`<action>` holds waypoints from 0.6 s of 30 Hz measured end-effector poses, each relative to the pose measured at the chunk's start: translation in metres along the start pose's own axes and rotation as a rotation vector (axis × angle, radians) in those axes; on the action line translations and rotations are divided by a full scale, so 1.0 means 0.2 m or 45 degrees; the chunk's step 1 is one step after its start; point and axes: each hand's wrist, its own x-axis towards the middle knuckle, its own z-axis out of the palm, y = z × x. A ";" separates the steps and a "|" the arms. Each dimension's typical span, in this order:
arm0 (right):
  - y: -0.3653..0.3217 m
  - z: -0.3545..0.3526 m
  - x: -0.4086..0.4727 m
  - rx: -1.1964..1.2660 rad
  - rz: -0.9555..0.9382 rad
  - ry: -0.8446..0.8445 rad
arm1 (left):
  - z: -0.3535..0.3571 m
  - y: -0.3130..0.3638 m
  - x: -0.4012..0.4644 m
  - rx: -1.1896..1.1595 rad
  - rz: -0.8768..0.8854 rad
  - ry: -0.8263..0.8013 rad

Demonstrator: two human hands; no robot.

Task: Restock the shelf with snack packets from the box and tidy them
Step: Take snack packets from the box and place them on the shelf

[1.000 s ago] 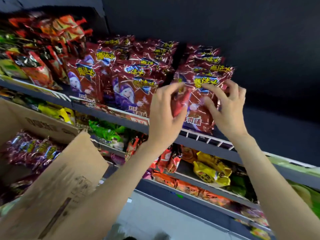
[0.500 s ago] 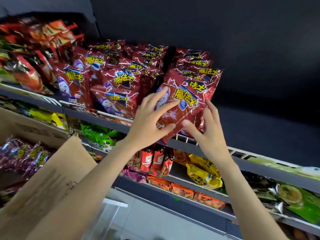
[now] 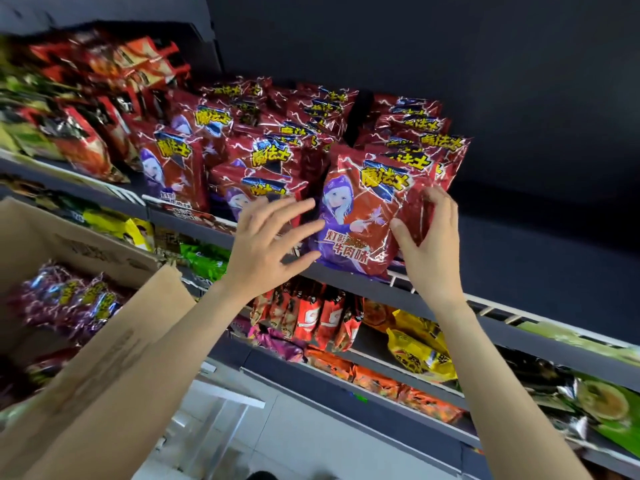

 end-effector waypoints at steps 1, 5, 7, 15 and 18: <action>-0.01 0.01 0.00 0.009 -0.026 0.022 | 0.01 0.00 0.00 0.002 -0.065 -0.042; -0.03 0.04 0.05 -0.029 -0.155 0.050 | 0.07 0.00 0.02 -0.120 -0.115 -0.221; -0.02 0.05 0.09 -0.048 -0.172 0.010 | 0.09 -0.01 0.04 -0.176 -0.144 -0.255; 0.05 0.06 0.08 -0.149 -0.194 -0.123 | 0.13 -0.07 0.09 -0.150 -0.119 -0.261; 0.07 0.05 0.04 -0.194 -0.212 -0.071 | 0.13 -0.06 0.10 -0.126 -0.100 -0.257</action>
